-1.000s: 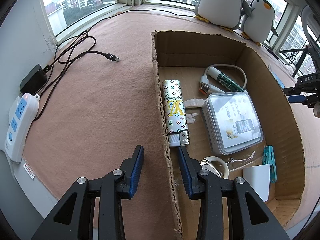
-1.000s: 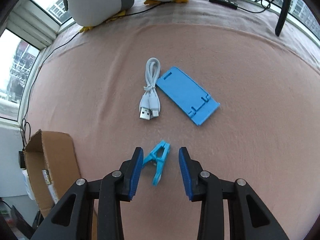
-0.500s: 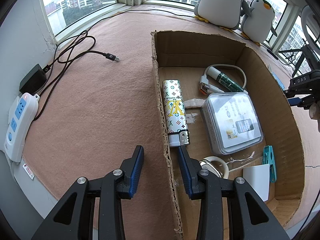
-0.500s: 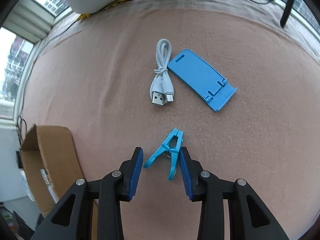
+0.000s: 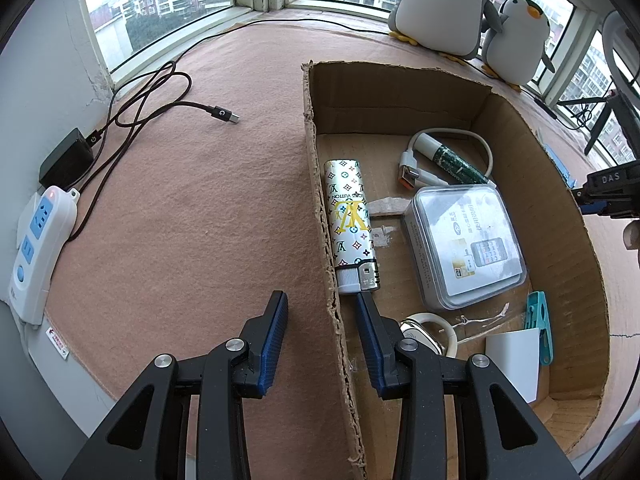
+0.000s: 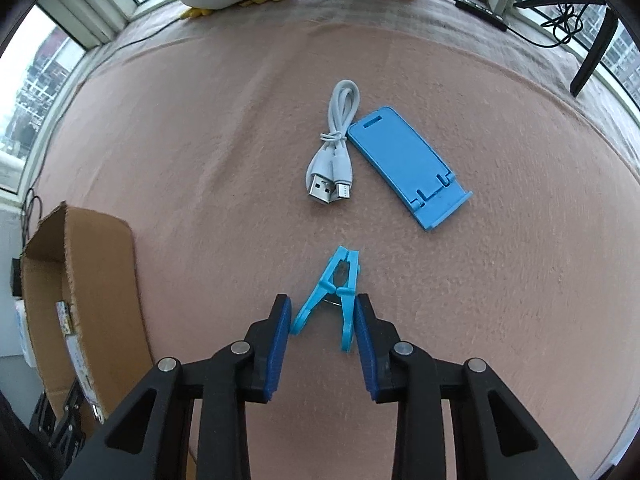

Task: Organize rigid objects
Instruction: 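Carry the blue clothespin into the box and open the right gripper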

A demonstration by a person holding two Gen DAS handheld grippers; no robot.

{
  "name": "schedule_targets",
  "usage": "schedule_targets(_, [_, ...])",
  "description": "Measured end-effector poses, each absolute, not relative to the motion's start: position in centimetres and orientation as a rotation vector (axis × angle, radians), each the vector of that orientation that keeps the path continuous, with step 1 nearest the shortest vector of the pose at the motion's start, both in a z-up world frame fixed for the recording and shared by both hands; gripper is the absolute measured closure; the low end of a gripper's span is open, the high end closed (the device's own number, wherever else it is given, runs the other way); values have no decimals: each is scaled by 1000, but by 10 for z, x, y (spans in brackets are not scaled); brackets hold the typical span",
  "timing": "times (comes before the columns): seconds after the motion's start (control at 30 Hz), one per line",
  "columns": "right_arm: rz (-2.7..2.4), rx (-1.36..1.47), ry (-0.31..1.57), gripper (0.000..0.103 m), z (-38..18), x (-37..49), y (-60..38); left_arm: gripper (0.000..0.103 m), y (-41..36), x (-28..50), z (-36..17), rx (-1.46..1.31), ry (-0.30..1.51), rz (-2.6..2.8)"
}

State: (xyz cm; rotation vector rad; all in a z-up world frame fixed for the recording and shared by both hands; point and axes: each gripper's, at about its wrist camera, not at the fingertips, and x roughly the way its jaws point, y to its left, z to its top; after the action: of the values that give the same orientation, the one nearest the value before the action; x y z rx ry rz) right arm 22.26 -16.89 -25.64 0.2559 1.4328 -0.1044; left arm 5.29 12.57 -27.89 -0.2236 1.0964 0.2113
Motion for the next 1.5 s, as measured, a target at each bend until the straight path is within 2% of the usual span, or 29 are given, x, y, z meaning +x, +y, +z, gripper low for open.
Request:
schedule_targets(0.2, [-52, 449, 1369, 74, -243, 196, -195, 65, 126, 53, -279, -223, 1097, 211])
schedule_targets(0.4, [40, 506, 1292, 74, -206, 174, -199, 65, 125, 53, -279, -221, 1097, 211])
schedule_targets(0.63, [201, 377, 1233, 74, -167, 154, -141, 65, 125, 53, -279, -218, 1097, 213])
schedule_targets(0.87, [305, 181, 1206, 74, -155, 147, -72, 65, 125, 54, -279, -216, 1097, 213])
schedule_targets(1.5, [338, -116, 1217, 74, -187, 134, 0, 65, 124, 54, -279, -214, 1096, 215])
